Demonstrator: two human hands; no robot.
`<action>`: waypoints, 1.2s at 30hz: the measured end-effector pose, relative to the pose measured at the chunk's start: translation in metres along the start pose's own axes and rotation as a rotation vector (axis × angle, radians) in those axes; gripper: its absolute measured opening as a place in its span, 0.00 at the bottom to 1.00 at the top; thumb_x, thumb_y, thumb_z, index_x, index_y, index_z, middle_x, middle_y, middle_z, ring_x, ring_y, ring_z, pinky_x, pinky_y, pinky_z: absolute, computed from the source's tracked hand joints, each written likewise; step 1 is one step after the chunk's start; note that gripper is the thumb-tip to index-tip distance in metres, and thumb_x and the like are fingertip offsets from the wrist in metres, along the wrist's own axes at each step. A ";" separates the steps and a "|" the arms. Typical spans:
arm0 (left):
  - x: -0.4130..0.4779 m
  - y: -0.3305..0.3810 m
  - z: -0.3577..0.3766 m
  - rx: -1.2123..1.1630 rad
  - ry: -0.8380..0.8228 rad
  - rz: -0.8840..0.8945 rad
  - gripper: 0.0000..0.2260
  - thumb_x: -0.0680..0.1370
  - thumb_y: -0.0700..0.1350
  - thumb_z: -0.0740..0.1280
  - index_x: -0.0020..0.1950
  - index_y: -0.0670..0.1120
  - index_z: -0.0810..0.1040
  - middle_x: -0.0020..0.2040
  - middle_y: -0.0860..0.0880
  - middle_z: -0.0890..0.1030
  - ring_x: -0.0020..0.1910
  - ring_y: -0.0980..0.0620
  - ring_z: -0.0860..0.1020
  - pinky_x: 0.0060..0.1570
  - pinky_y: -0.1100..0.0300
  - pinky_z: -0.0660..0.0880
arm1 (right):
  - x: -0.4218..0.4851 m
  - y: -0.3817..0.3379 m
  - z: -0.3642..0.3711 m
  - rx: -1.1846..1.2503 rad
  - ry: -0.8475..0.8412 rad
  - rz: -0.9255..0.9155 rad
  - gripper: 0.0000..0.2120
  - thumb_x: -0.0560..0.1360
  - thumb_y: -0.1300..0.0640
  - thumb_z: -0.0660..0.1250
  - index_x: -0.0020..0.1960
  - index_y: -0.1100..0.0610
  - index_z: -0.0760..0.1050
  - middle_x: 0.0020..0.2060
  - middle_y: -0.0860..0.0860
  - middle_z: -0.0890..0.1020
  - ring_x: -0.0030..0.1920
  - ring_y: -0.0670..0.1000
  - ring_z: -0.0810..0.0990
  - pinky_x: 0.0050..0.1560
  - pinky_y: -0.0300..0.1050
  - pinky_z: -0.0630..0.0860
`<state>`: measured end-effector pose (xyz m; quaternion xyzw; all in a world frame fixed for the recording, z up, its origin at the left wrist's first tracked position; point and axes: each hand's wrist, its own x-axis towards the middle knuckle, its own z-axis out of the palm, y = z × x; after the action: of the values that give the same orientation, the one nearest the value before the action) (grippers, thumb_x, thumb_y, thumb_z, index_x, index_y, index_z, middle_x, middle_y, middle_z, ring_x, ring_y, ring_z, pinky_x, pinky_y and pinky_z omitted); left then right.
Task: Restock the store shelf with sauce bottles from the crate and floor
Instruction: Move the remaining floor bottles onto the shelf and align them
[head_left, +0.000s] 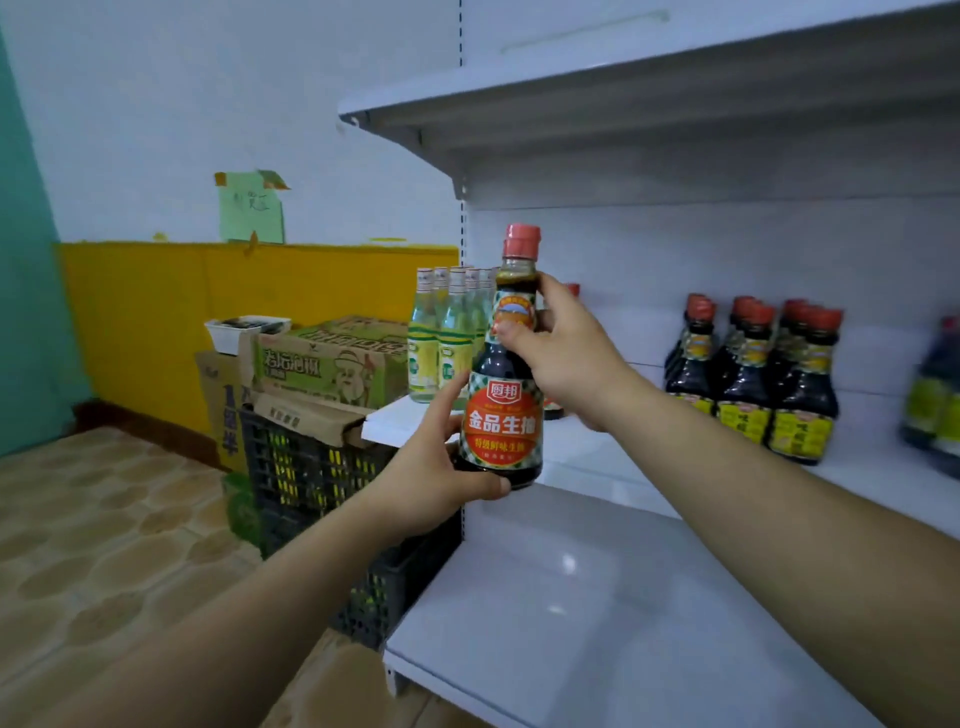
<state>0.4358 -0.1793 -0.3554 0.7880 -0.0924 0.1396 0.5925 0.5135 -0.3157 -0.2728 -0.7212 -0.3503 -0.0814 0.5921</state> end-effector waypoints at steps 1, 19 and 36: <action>0.012 -0.007 0.007 0.001 -0.038 -0.018 0.46 0.69 0.31 0.73 0.69 0.66 0.51 0.61 0.57 0.72 0.57 0.58 0.78 0.55 0.57 0.78 | 0.000 0.008 -0.008 -0.015 0.037 0.014 0.17 0.77 0.57 0.67 0.61 0.42 0.68 0.52 0.47 0.81 0.54 0.51 0.81 0.59 0.57 0.77; 0.176 -0.108 0.081 1.045 -0.333 -0.035 0.32 0.77 0.67 0.54 0.77 0.53 0.58 0.78 0.49 0.58 0.76 0.48 0.56 0.73 0.43 0.52 | 0.033 0.132 -0.098 -0.192 0.365 0.252 0.27 0.79 0.59 0.65 0.74 0.47 0.61 0.52 0.44 0.75 0.55 0.48 0.75 0.60 0.51 0.74; 0.208 -0.131 0.070 1.196 -0.358 -0.096 0.32 0.75 0.71 0.44 0.77 0.61 0.51 0.79 0.55 0.49 0.78 0.51 0.48 0.74 0.41 0.47 | 0.097 0.218 -0.099 -0.304 0.375 0.363 0.25 0.79 0.48 0.64 0.73 0.51 0.63 0.65 0.54 0.69 0.61 0.52 0.72 0.61 0.49 0.71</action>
<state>0.6804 -0.2055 -0.4234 0.9977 -0.0606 0.0064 0.0301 0.7462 -0.3778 -0.3669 -0.8248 -0.0841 -0.1574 0.5365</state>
